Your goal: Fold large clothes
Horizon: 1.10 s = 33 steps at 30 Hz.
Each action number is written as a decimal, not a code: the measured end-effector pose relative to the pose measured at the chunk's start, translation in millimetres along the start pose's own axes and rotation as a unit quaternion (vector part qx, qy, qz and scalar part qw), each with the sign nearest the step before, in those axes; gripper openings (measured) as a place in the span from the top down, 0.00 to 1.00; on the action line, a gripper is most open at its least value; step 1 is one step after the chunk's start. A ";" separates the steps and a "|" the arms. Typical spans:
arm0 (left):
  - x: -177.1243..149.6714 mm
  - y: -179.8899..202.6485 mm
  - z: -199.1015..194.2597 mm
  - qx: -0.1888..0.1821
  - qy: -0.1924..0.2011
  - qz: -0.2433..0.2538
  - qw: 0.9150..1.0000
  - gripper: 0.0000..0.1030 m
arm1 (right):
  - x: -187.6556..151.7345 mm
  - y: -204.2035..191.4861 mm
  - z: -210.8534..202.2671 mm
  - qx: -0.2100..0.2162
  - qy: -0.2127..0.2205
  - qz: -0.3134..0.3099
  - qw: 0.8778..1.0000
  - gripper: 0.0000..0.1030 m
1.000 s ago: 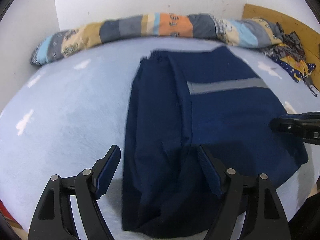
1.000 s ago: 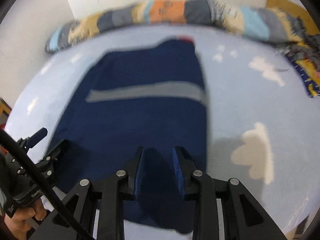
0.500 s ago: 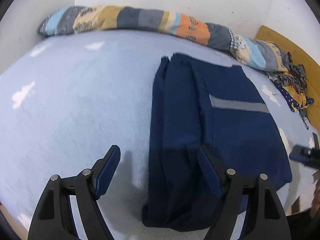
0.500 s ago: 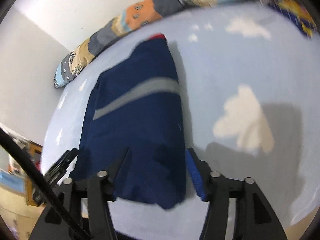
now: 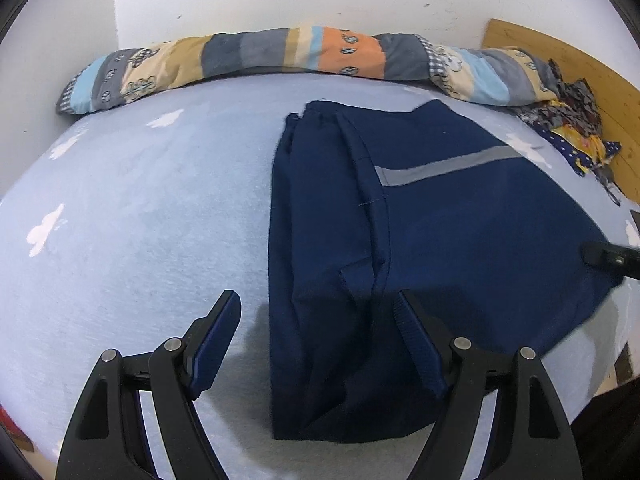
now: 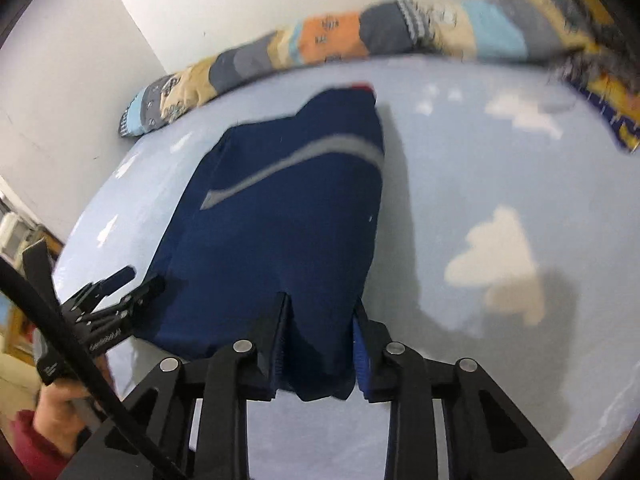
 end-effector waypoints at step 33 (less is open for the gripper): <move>3.8 23.7 -2.6 -0.035 0.007 0.018 0.999 0.41 | -7.7 -13.0 -18.5 -0.023 0.037 -0.006 0.999 0.72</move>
Point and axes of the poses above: each gripper's, at about its wrist camera, not at the fingertips, and z roughly the way its jaws point, y to its right, x to its top, the point moved 2 cm from there along z, roughly the way its jaws point, and after that the axes turned 3 degrees about z, right-handed, at the moved point
